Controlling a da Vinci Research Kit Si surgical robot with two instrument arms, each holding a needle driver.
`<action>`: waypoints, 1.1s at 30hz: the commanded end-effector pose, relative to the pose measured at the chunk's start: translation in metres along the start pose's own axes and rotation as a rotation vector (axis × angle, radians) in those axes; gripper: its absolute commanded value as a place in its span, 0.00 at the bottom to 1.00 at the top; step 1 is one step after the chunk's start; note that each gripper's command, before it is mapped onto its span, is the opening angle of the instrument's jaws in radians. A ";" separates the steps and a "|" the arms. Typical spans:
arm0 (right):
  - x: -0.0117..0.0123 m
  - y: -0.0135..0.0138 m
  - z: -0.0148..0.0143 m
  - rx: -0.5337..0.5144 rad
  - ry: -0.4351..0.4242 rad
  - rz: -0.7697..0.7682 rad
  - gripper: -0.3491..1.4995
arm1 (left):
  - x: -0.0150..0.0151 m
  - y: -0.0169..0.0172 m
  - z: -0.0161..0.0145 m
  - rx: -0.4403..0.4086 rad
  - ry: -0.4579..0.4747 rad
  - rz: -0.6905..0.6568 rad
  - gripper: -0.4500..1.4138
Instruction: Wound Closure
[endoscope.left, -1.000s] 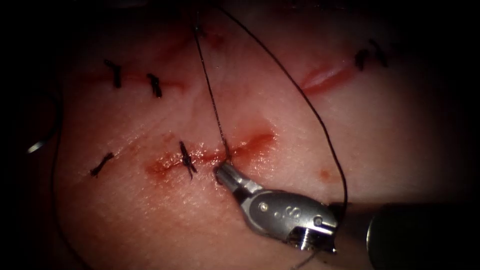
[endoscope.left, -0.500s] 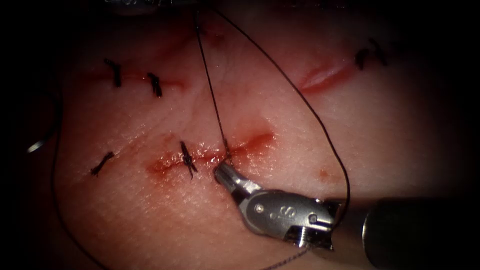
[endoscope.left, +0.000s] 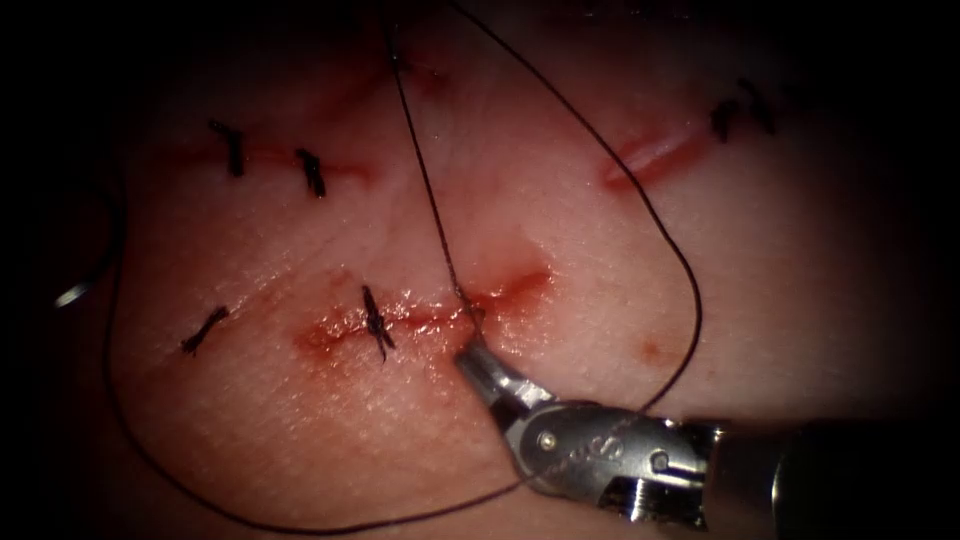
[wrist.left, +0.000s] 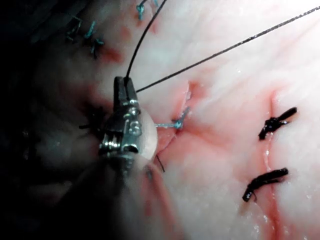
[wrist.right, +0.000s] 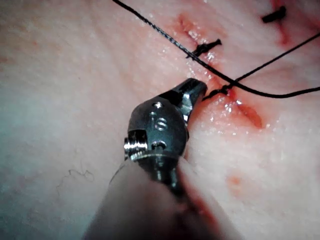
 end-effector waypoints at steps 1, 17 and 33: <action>0.0003 -0.0009 0.0006 0.010 0.018 0.004 0.00 | -0.0003 -0.0006 0.0007 0.005 -0.001 0.001 0.00; 0.0005 -0.0010 0.0008 0.036 0.036 0.005 0.00 | -0.0011 -0.0025 0.0008 0.086 -0.020 0.028 0.00; -0.0031 -0.0042 -0.0005 0.069 -0.003 -0.011 0.00 | -0.0036 -0.0045 0.0007 0.166 -0.048 0.029 0.00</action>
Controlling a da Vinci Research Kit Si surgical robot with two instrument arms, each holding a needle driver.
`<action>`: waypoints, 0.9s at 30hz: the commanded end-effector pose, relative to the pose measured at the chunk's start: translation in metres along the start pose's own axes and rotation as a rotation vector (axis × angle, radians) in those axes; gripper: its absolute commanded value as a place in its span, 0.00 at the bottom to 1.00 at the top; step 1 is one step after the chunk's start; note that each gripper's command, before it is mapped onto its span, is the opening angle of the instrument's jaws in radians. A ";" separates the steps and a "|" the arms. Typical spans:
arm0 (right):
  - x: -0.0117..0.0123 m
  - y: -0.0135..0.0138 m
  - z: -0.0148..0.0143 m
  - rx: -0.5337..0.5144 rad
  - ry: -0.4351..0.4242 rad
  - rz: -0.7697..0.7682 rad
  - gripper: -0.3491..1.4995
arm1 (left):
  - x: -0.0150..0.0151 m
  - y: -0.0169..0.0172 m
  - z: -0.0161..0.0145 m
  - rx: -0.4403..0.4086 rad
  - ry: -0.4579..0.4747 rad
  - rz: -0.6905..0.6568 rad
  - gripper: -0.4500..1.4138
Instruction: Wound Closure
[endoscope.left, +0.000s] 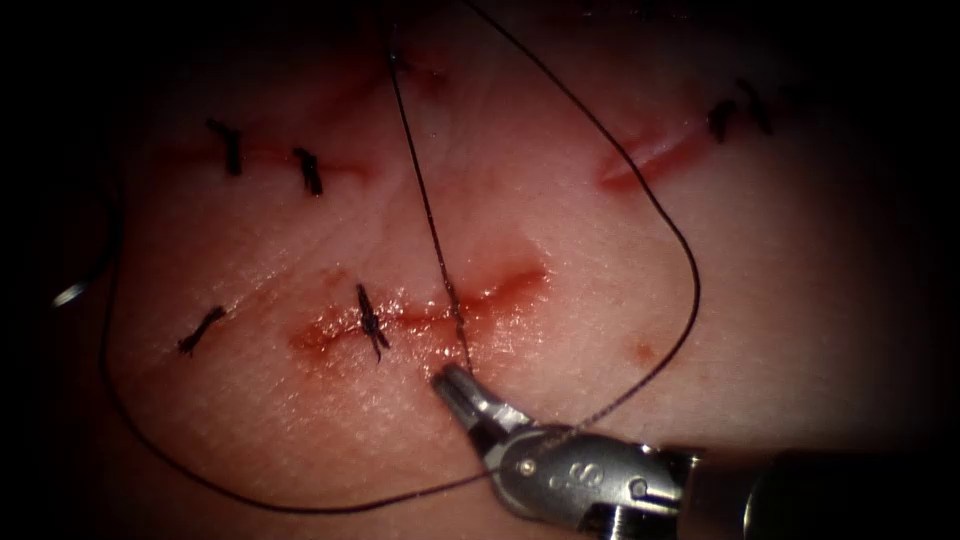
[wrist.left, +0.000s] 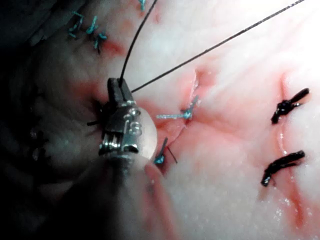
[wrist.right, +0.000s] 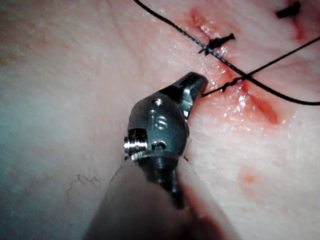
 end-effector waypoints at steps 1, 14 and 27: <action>0.0000 -0.0007 0.0007 0.001 0.000 0.003 0.00 | -0.0003 -0.0005 0.0009 0.002 -0.003 0.002 0.00; -0.0010 -0.0009 -0.0004 0.001 -0.017 0.030 0.00 | -0.0005 -0.0004 0.0010 0.008 -0.013 0.001 0.00; 0.0012 0.0016 0.0000 -0.015 0.229 -0.312 0.56 | 0.0075 0.0039 -0.0017 -0.047 0.186 -0.053 0.00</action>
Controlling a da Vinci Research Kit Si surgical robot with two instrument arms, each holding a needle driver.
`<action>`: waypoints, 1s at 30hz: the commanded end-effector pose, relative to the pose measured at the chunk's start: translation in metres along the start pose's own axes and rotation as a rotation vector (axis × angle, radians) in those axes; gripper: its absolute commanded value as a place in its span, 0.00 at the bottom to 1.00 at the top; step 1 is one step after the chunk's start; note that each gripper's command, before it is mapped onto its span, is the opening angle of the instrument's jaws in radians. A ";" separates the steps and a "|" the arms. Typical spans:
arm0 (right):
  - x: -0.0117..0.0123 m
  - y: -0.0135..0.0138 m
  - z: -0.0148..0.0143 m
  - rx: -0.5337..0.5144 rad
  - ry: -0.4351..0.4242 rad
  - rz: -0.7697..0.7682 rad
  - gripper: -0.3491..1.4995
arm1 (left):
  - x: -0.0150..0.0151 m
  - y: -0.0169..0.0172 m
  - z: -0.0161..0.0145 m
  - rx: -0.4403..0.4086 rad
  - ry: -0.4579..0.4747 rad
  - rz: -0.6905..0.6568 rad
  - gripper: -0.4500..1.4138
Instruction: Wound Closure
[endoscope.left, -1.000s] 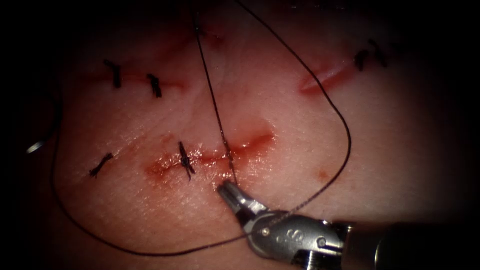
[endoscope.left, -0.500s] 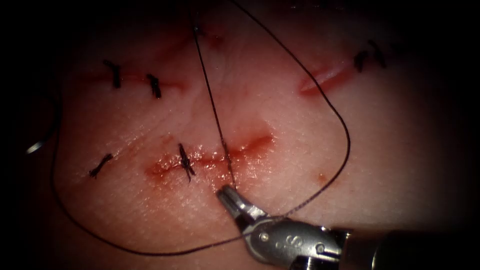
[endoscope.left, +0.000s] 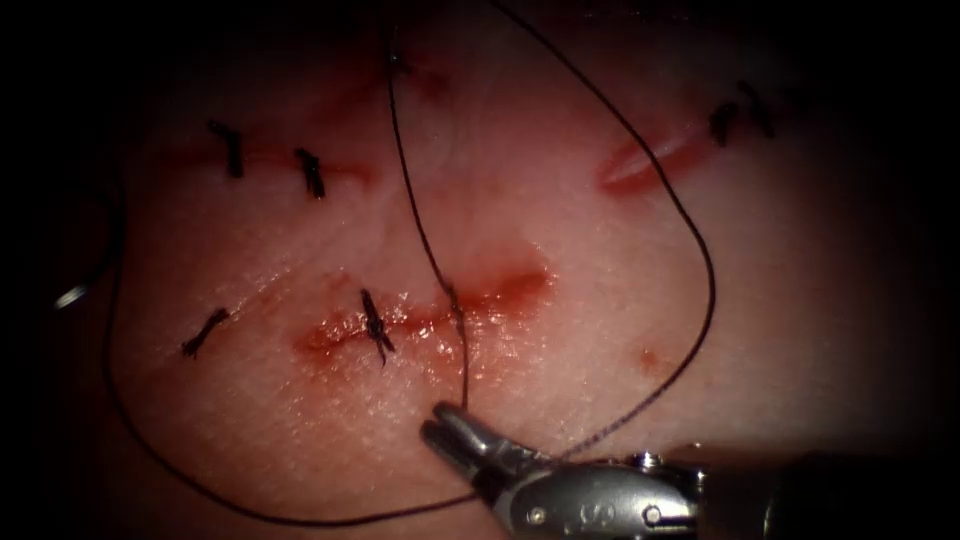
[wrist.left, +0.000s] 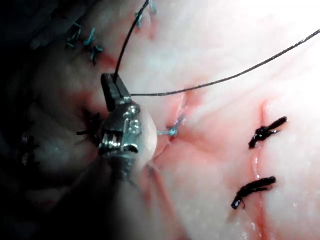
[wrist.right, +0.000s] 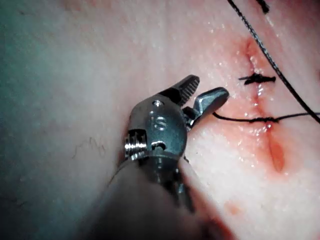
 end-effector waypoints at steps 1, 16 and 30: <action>0.0004 0.0004 0.0011 0.013 0.003 0.007 0.64 | 0.0009 0.0000 0.0005 -0.009 0.035 -0.010 0.00; 0.0021 0.0055 0.0026 0.350 0.089 0.192 0.93 | 0.0166 0.0048 -0.0070 -0.171 0.386 -0.173 0.00; 0.0005 0.0104 0.0088 0.549 0.068 0.449 0.00 | 0.0231 0.0100 -0.0111 -0.274 0.444 -0.212 0.00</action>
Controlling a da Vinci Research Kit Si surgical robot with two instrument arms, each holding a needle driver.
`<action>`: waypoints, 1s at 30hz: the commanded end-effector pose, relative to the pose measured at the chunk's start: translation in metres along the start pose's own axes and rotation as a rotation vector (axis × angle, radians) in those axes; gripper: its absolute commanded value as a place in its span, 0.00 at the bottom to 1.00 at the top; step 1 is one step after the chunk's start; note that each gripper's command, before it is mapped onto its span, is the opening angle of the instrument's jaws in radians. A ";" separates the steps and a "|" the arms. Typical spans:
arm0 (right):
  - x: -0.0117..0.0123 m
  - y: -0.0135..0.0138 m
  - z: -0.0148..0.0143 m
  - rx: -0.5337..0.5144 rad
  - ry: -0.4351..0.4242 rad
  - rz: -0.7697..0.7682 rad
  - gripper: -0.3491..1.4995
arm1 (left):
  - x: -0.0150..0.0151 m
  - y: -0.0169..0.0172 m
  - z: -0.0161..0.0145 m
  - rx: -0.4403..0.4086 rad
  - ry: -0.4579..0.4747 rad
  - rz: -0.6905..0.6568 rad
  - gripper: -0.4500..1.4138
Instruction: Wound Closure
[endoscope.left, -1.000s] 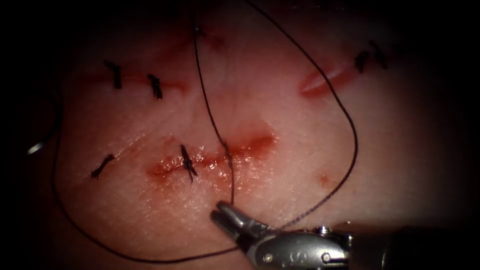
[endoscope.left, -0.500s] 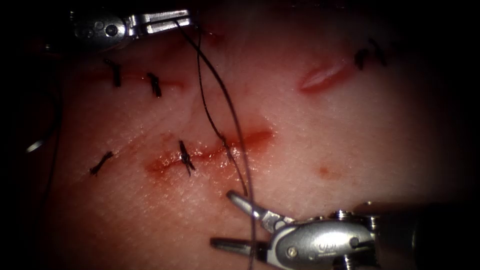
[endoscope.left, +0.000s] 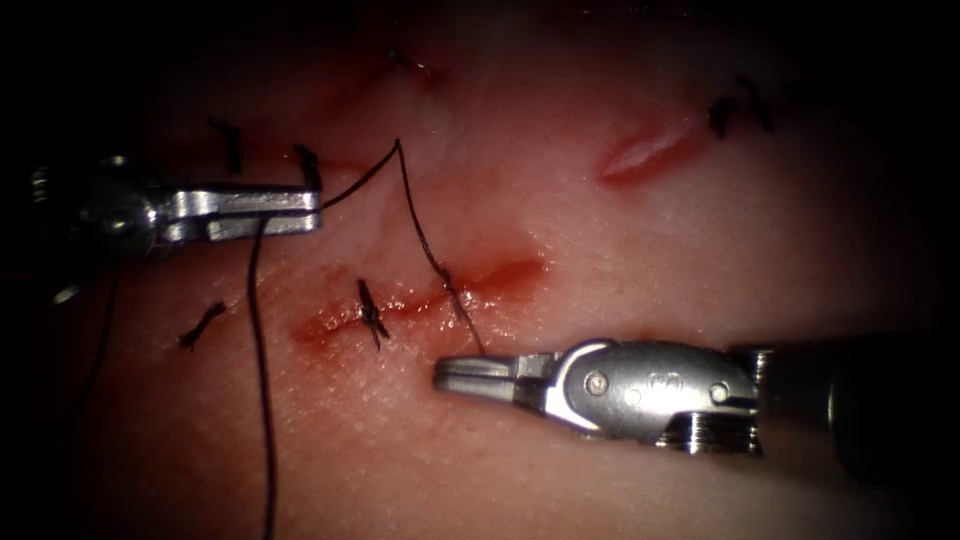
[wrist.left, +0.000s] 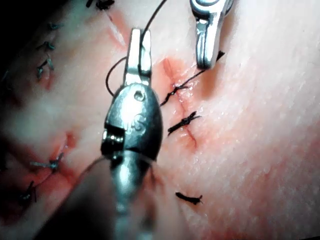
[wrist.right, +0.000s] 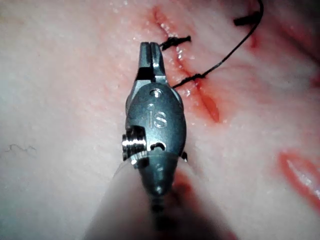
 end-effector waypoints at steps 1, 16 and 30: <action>-0.0001 0.0012 0.0019 0.016 0.012 0.020 0.00 | -0.0008 -0.0001 0.0010 -0.005 0.002 0.000 0.00; -0.0013 0.0074 0.0060 0.136 0.320 0.245 0.00 | -0.0030 0.0042 0.0054 -0.076 0.069 -0.095 0.00; 0.0023 0.0074 0.0050 0.404 0.583 0.378 0.00 | -0.0099 0.0044 0.0053 -0.071 0.039 -0.147 0.00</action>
